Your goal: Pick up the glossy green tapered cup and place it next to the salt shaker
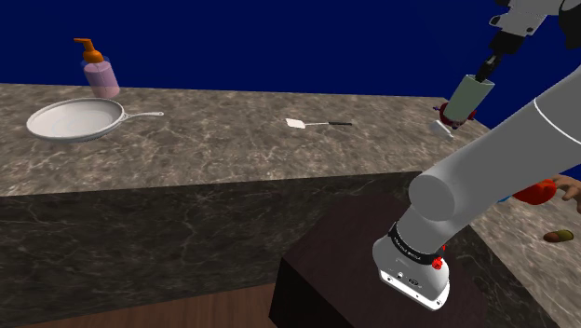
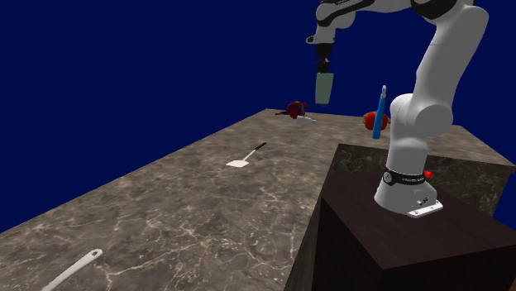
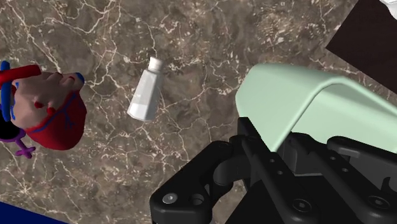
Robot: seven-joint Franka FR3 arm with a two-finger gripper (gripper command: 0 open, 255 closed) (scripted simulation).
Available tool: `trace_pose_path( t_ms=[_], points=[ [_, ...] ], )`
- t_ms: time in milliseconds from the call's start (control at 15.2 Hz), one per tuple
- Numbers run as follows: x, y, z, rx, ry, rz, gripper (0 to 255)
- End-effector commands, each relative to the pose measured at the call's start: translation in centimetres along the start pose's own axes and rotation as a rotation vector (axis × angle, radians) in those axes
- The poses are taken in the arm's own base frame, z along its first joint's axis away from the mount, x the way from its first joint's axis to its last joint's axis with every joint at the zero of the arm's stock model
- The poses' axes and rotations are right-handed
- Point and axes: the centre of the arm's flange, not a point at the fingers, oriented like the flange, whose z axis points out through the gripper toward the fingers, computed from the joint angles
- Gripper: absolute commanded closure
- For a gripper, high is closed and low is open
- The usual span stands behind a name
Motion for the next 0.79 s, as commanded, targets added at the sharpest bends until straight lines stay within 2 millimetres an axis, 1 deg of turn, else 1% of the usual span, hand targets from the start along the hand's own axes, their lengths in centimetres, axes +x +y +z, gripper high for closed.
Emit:
trace_pose_path(
  t_ms=[0,726],
  points=[
    [0.0,0.1,1.0,-0.001,0.0,0.0,255],
    [-0.1,0.3,6.8,-0.001,0.0,0.0,255]
  ],
)
